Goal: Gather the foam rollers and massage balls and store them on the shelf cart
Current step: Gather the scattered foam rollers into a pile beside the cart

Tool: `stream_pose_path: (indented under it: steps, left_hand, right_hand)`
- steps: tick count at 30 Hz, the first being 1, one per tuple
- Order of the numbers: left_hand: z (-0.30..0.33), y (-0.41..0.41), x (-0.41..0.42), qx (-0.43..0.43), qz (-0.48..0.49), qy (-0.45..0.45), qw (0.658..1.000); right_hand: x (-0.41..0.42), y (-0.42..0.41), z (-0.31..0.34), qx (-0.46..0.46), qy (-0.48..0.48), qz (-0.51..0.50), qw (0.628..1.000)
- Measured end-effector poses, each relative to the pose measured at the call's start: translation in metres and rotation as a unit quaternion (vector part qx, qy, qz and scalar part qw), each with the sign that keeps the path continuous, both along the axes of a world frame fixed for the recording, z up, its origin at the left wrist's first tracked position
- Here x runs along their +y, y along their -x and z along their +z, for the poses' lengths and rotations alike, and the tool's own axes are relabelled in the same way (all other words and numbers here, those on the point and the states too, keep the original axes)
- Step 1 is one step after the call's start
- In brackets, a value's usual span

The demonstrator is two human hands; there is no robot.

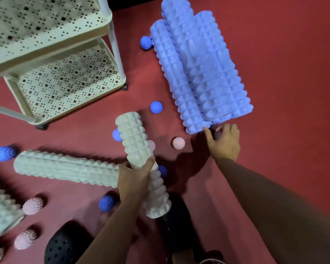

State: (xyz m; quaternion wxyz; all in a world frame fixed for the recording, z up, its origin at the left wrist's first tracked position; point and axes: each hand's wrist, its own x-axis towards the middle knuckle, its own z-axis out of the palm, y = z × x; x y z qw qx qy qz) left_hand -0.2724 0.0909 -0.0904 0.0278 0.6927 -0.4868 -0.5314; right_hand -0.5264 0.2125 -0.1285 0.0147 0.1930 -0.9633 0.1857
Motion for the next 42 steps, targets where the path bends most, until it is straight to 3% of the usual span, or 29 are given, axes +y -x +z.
stream_pose_path:
  steps: [5, 8, 10, 14, 20, 24, 28, 33, 36, 38, 40, 42]
  left_hand:
    - [-0.007, 0.004, 0.003, 0.007, 0.009, -0.013, 1.0]
    - [-0.008, 0.002, 0.004, 0.009, 0.01, -0.008, 1.0]
    - [-0.009, 0.0, 0.005, 0.016, -0.004, -0.006, 1.0]
    - [-0.003, 0.0, 0.004, 0.018, 0.006, -0.007, 1.0]
    - [0.004, -0.009, 0.001, 0.02, 0.051, -0.01, 0.998]
    - [0.006, -0.018, -0.005, 0.025, 0.047, -0.01, 0.999]
    - [0.006, -0.026, -0.01, 0.025, 0.049, -0.007, 0.998]
    - [0.007, -0.022, -0.012, 0.034, 0.058, -0.011, 0.998]
    - [0.01, -0.016, -0.01, 0.047, 0.058, -0.013, 0.997]
    - [0.015, -0.007, -0.006, 0.059, 0.053, -0.018, 0.997]
    - [0.024, 0.002, -0.001, 0.071, 0.038, -0.003, 0.997]
    - [0.037, 0.012, 0.009, 0.109, 0.018, 0.018, 0.994]
  right_hand:
    - [0.015, 0.016, -0.019, 0.023, -0.005, -0.051, 0.998]
    - [0.021, 0.02, -0.031, -0.161, -0.043, -0.063, 0.984]
    - [0.024, 0.022, -0.033, -0.217, -0.05, -0.051, 0.974]
    - [0.024, -0.001, -0.017, -0.17, -0.002, -0.028, 0.985]
    - [0.001, -0.073, 0.002, -0.165, 0.105, 0.174, 0.965]
    - [-0.059, -0.08, -0.011, -0.107, 0.01, 0.279, 0.954]
    - [-0.093, -0.084, -0.026, -0.076, -0.084, 0.295, 0.949]
    - [-0.106, -0.085, -0.028, -0.127, -0.121, 0.272, 0.946]
    - [-0.098, -0.09, -0.006, -0.238, -0.016, 0.203, 0.95]
    - [-0.093, -0.096, 0.025, -0.41, 0.09, 0.136, 0.897]
    - [-0.085, -0.099, 0.057, -0.576, 0.111, 0.104, 0.803]
    - [-0.07, -0.101, 0.081, -0.661, 0.12, 0.12, 0.731]
